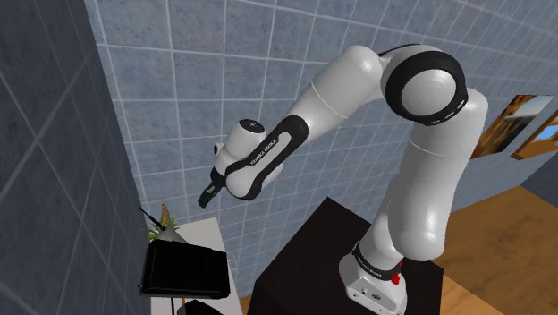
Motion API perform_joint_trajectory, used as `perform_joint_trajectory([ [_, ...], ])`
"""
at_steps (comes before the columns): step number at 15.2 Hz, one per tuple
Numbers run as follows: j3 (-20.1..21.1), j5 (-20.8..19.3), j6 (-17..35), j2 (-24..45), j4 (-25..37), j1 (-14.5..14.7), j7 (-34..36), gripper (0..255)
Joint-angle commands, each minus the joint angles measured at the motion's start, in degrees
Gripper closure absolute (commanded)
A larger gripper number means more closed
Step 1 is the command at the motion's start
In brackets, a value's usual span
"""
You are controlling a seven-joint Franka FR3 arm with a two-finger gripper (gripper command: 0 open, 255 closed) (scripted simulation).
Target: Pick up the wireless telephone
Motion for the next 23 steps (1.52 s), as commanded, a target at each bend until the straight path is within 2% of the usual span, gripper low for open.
perform_joint_trajectory([
  [1, 1.66, 1.03, 2.94, 5.22, 3.42, -0.02, -1.16, 0],
  [7, 5.1, 0.9, 9.07, 18.32, 13.33, -0.01, -3.4, 0],
  [14, 6.34, -1.22, 12.51, 32.61, 27.41, 2.49, -4.66, 0],
  [23, 6.71, -1.86, 15.25, 38.64, 30.62, 2.18, -5.28, 0],
])
